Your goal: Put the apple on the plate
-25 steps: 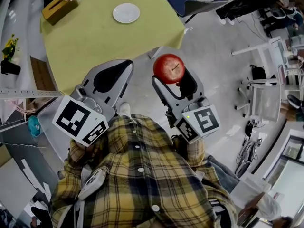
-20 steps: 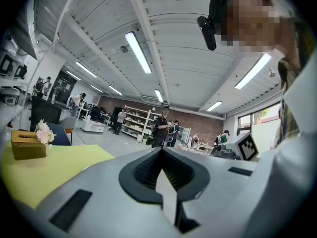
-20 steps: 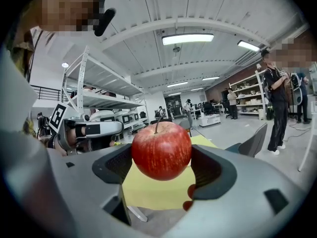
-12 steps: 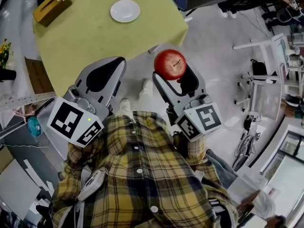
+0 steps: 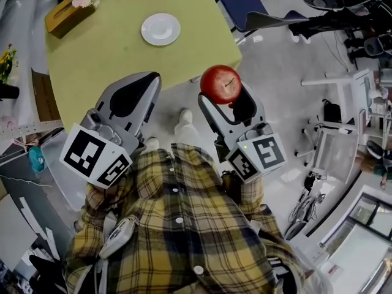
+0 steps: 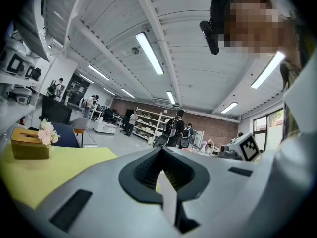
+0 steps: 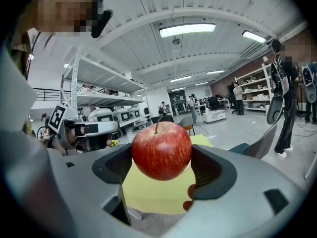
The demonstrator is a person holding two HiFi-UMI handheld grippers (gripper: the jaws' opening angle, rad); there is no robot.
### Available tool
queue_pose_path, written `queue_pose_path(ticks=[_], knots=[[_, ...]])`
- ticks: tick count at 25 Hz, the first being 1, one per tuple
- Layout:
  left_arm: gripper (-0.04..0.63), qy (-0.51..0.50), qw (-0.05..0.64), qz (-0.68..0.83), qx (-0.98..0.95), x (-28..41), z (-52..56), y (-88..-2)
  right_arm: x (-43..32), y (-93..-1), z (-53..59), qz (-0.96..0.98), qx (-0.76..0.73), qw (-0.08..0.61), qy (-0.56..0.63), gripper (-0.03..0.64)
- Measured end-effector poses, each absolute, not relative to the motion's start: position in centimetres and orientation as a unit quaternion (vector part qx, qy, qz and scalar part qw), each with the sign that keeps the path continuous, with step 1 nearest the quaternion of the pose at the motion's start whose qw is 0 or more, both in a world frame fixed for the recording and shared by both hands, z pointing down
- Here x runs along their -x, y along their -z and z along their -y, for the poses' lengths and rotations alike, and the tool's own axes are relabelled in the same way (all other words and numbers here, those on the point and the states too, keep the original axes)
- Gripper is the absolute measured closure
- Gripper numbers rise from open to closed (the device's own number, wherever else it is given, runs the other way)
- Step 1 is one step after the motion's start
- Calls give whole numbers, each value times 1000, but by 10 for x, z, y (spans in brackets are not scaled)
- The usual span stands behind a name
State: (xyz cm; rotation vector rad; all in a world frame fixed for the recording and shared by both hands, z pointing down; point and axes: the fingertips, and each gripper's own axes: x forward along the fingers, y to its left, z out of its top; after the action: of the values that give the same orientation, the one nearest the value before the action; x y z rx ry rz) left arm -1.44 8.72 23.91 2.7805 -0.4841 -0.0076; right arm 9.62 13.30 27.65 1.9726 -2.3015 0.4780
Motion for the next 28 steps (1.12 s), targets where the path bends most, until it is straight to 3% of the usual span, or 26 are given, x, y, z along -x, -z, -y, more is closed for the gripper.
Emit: queue_pose_path(ticks=[13, 28], knots=[[597, 23, 153, 243, -958, -77, -60, -218, -189, -260, -89, 804, -575, 48, -145, 258], [597, 9, 158, 347, -924, -61, -33, -235, -188, -284, -44, 849, -497, 59, -170, 258]])
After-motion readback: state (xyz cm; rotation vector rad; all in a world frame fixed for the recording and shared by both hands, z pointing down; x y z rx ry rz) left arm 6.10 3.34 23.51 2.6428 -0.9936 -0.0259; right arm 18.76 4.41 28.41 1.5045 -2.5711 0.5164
